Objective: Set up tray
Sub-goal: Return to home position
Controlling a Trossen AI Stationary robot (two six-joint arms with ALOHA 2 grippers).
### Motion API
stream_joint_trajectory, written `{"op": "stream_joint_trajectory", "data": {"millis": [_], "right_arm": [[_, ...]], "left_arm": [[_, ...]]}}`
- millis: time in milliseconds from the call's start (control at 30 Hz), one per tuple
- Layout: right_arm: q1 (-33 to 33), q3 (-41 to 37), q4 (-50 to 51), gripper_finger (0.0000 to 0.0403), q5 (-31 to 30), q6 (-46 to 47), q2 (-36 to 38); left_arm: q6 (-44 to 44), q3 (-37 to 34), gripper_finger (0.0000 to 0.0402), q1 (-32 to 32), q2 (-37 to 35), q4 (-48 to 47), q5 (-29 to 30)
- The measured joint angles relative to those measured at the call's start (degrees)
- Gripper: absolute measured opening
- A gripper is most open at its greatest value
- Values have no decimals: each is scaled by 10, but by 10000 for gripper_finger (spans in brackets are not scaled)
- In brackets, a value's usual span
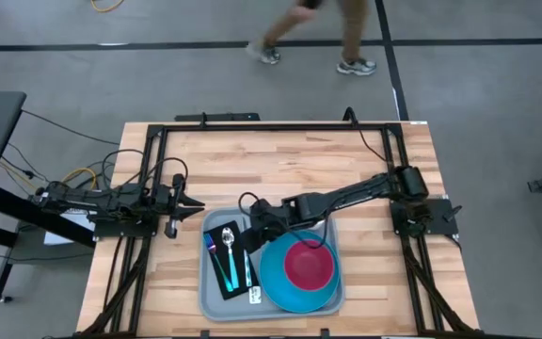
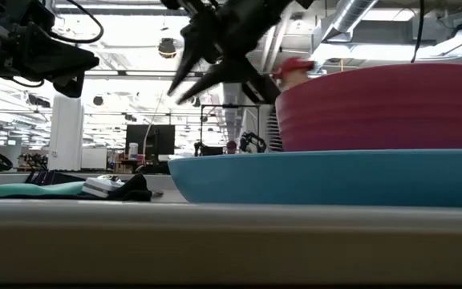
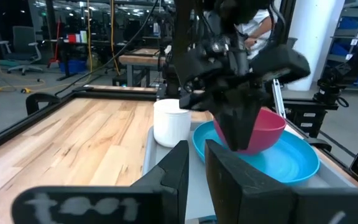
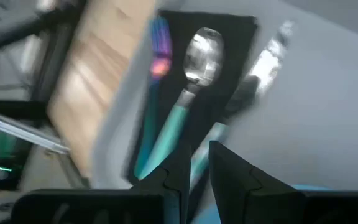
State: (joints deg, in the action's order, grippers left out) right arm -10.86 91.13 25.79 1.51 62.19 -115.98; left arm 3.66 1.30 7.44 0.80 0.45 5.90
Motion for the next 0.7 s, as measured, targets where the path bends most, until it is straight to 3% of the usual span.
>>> {"op": "stream_joint_trajectory", "data": {"millis": [200,433,700], "right_arm": [[6,0,-24,51,4,34,-20],[24,2,-99,51,79,6,-33],[34,2,-132,55,65,-28,-33]], "left_arm": [[0,0,40,0,2,0,0],[0,0,40,0,3,0,0],[0,0,40,0,3,0,-1]]}}
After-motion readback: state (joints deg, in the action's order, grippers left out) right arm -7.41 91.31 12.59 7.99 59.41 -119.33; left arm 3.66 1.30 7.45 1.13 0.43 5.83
